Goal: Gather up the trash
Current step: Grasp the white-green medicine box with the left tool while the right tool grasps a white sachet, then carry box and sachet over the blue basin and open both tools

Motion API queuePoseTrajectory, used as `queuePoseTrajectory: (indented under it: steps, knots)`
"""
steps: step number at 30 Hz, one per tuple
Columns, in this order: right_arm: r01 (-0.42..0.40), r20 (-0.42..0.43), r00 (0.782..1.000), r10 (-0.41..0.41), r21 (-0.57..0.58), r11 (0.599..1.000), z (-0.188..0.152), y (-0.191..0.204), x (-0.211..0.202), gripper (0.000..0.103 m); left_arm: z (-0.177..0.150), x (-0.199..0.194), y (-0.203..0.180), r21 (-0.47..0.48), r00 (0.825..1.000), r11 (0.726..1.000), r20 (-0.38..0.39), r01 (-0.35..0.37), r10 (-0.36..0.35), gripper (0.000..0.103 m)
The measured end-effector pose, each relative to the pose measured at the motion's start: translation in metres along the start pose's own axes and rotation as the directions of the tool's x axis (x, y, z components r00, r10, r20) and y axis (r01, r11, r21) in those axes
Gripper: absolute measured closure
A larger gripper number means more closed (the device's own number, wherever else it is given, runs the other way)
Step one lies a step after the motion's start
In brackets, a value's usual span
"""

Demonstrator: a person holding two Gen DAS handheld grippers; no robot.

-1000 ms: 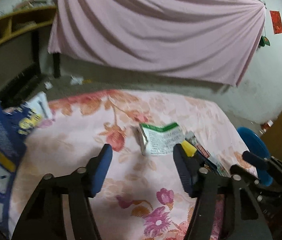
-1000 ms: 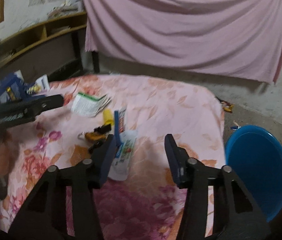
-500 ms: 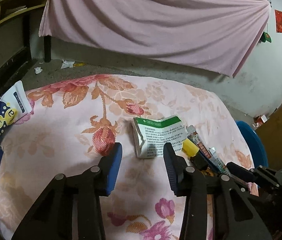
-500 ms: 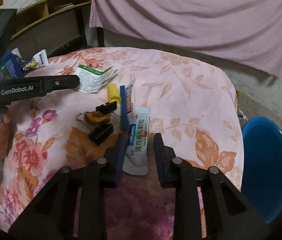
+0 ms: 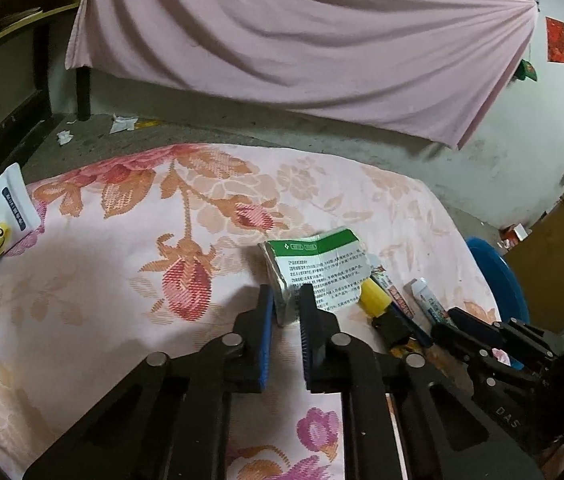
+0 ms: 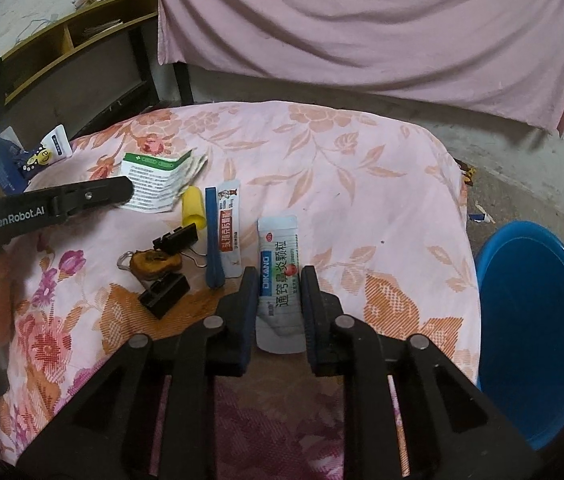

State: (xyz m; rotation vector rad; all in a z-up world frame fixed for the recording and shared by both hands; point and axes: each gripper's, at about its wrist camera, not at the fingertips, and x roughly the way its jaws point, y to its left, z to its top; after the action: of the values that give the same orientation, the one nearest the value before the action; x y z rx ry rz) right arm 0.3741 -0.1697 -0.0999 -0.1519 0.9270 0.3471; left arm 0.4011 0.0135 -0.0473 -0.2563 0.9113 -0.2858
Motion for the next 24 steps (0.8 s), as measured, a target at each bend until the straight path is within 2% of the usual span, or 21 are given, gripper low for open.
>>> queuePoseTrajectory:
  steps: [7,17,21,22,24]
  knots:
    - [0.006,0.046,0.999,-0.006,0.009,1.000,-0.004,-0.002,-0.012,0.055,-0.006,-0.009,-0.011,0.062,0.999,0.998,0.048,0.020,-0.023,0.102]
    - [0.012,0.158,0.987,-0.017,0.035,0.999,-0.007,-0.008,-0.034,0.056,-0.017,-0.024,-0.032,0.147,0.988,0.989,0.153,-0.031,0.008,0.103]
    - [0.012,0.227,0.974,-0.021,0.041,0.999,-0.010,-0.007,-0.048,0.056,-0.024,-0.038,-0.042,0.190,0.969,0.980,0.246,-0.067,0.019,0.103]
    - [0.011,0.251,0.968,-0.021,0.040,0.999,-0.011,-0.007,-0.052,0.056,-0.026,-0.043,-0.044,0.198,0.962,0.977,0.274,-0.077,0.021,0.103]
    - [0.011,0.304,0.952,-0.021,0.035,0.999,-0.014,-0.006,-0.062,0.056,-0.034,-0.058,-0.048,0.223,0.936,0.971,0.352,-0.087,0.003,0.103]
